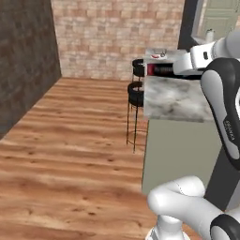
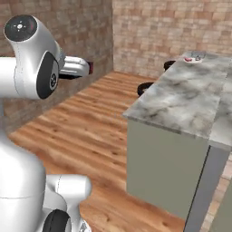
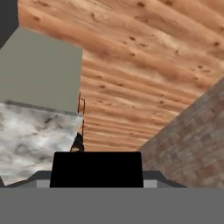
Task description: Retrieve the tupperware and aluminum foil from the cabinet and place them on the dining counter near the plate with steak and garlic to prepare for storing leftovers.
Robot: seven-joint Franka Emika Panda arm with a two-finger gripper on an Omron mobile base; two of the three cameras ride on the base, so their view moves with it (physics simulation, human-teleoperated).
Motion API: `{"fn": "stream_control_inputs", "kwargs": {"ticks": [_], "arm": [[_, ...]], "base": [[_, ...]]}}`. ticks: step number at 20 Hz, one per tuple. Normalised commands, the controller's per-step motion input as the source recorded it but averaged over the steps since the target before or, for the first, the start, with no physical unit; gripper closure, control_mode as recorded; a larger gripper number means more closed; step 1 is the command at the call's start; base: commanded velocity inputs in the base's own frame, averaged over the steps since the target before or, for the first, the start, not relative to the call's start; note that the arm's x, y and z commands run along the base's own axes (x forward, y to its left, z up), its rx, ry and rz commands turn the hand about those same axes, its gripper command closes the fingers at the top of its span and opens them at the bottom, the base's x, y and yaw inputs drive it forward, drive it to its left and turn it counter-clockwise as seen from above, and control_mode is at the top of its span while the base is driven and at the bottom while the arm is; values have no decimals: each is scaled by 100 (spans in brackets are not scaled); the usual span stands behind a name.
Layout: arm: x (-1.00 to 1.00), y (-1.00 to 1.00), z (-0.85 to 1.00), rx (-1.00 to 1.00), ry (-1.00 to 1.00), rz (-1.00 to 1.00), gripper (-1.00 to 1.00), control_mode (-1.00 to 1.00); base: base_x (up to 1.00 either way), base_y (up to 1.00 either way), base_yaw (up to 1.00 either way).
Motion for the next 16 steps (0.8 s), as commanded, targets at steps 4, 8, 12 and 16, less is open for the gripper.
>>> {"fn": "stream_control_inputs", "kwargs": {"ticks": [4, 8, 12, 16], "arm": [[0, 0, 0, 0, 0, 0, 100, 100], [0, 0, 0, 0, 0, 0, 100, 100], [0, 0, 0, 0, 0, 0, 100, 100], [0, 0, 0, 0, 0, 0, 100, 100]], "base": [[72, 100, -45], [79, 100, -50], [91, 100, -54], [93, 100, -54]]}}
